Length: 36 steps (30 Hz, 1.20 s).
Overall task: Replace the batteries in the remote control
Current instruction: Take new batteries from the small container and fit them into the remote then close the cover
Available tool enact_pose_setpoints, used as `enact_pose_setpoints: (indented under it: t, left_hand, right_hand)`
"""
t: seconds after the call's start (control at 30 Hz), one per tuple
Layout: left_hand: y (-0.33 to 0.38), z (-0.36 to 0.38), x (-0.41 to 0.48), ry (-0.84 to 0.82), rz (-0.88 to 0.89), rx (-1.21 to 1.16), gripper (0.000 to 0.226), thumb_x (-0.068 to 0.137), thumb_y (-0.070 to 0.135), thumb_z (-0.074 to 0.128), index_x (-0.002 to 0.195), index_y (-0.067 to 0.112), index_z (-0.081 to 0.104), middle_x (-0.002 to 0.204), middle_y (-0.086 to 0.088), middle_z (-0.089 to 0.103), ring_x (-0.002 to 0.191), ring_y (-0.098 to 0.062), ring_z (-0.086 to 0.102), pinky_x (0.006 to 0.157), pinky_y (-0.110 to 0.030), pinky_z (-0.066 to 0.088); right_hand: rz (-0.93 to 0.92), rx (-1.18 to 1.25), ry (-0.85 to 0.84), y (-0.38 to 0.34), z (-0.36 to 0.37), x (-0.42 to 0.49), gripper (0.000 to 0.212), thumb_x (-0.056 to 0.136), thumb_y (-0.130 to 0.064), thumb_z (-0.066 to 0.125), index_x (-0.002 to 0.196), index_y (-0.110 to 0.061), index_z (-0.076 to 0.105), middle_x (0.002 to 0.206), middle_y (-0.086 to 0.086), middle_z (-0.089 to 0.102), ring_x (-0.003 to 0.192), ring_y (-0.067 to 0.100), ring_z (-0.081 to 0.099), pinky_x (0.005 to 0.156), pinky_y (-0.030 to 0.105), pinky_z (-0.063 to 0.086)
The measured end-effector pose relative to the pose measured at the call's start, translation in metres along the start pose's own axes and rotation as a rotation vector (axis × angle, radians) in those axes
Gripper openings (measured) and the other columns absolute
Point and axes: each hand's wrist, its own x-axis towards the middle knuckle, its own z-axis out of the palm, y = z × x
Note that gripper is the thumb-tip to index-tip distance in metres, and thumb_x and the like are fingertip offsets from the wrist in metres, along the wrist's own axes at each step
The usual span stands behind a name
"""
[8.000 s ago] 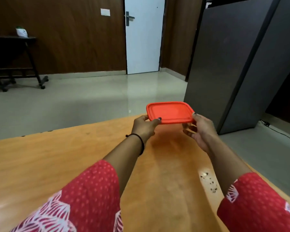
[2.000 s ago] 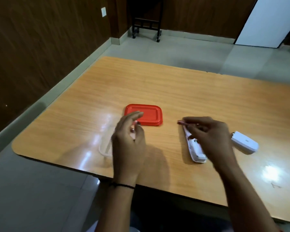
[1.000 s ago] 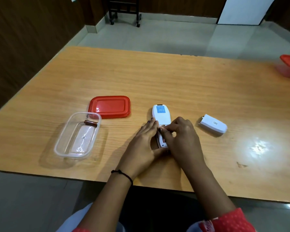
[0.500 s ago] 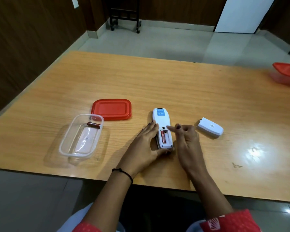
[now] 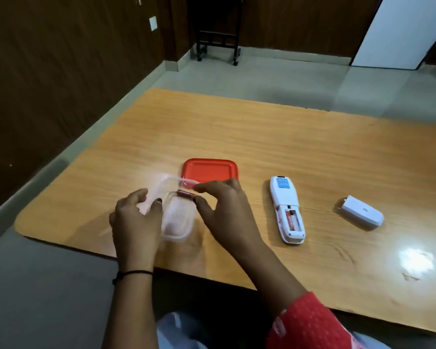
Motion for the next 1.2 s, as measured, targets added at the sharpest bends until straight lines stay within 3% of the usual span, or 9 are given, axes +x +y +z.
enact_pose_setpoints:
  t: [0.1,0.23,0.43,0.6,0.77,0.93,1.0,1.07,1.2]
  left_hand:
    - [-0.007,-0.009,0.007,-0.115,-0.148,-0.126,0.025,0.083,0.021,0.064,0.107,0.019,0.068,0.098,-0.001,0.068,0.096,-0.029,0.065,0.088,-0.047,0.053]
    - [-0.008,-0.013,0.007,-0.117,-0.125,-0.152,0.021,0.085,0.017,0.064,0.104,0.013,0.072,0.091,0.005,0.066,0.097,-0.016,0.062,0.088,-0.028,0.045]
    - [-0.011,-0.012,0.008,-0.100,-0.128,-0.166,0.019,0.085,0.016,0.064,0.101,0.013,0.073,0.087,0.008,0.065,0.094,-0.015,0.062,0.082,-0.024,0.042]
    - [-0.005,-0.008,0.002,0.065,-0.007,0.066,0.023,0.085,0.024,0.061,0.106,0.019,0.070,0.112,-0.001,0.066,0.106,-0.027,0.058,0.087,-0.037,0.048]
    - [0.026,0.010,-0.016,0.185,0.433,0.089,0.024,0.085,0.020,0.058,0.106,0.018,0.069,0.108,-0.004,0.065,0.102,-0.025,0.049,0.084,-0.037,0.041]
    - [0.053,0.065,-0.059,-0.264,0.712,-0.065,0.033,0.080,0.028,0.063,0.112,0.019,0.068,0.113,0.000,0.064,0.111,-0.016,0.050,0.095,-0.035,0.042]
    - [0.053,0.087,-0.075,-0.583,0.726,0.035,0.057,0.079,0.038,0.068,0.132,0.019,0.053,0.140,0.002,0.051,0.133,-0.013,0.035,0.113,-0.029,0.027]
    - [0.048,0.105,-0.083,-0.802,0.694,0.133,0.082,0.077,0.047,0.069,0.145,0.019,0.032,0.156,0.007,0.026,0.144,-0.006,0.011,0.113,-0.016,0.005]
    - [0.044,0.120,-0.084,-0.883,0.640,0.136,0.093,0.074,0.047,0.071,0.148,0.017,0.023,0.159,0.005,0.014,0.145,-0.003,0.004,0.117,-0.019,0.002]
  right_hand:
    - [-0.047,-0.252,-0.109,-0.009,0.023,0.017,0.022,0.089,-0.026,0.054,0.101,-0.023,0.072,0.099,0.000,0.073,0.106,0.024,0.049,0.084,0.040,0.034]
    - [-0.069,-0.572,-0.180,-0.017,0.037,0.035,0.020,0.087,-0.015,0.053,0.099,-0.016,0.069,0.091,0.009,0.069,0.106,0.030,0.046,0.076,0.038,0.023]
    - [-0.086,-0.684,-0.217,-0.026,0.049,0.041,0.016,0.082,-0.008,0.056,0.091,-0.013,0.067,0.091,0.011,0.069,0.104,0.031,0.045,0.079,0.038,0.026]
    - [-0.008,-0.157,-0.005,-0.013,0.001,0.029,0.017,0.080,-0.021,0.061,0.092,-0.024,0.073,0.088,-0.004,0.075,0.090,0.018,0.064,0.086,0.036,0.042]
    - [0.298,0.271,0.167,0.035,-0.094,-0.018,0.012,0.081,-0.012,0.071,0.091,-0.019,0.075,0.083,-0.002,0.074,0.064,0.000,0.064,0.060,0.010,0.046]
    - [0.495,0.274,0.335,0.080,-0.131,-0.056,0.013,0.080,-0.008,0.070,0.093,-0.008,0.073,0.077,0.002,0.071,0.056,-0.005,0.056,0.054,0.009,0.045]
    - [0.483,0.208,0.289,0.085,-0.132,-0.061,0.011,0.082,-0.006,0.067,0.089,-0.011,0.075,0.074,-0.008,0.071,0.059,-0.006,0.059,0.058,0.010,0.047]
    - [0.453,0.122,0.197,0.083,-0.131,-0.064,0.023,0.084,-0.003,0.060,0.085,-0.021,0.074,0.075,-0.014,0.070,0.066,-0.004,0.062,0.063,0.017,0.050]
    - [0.348,-0.108,0.014,0.076,-0.119,-0.066,0.033,0.085,0.003,0.054,0.104,-0.016,0.073,0.100,-0.001,0.069,0.090,0.012,0.064,0.076,0.017,0.045]
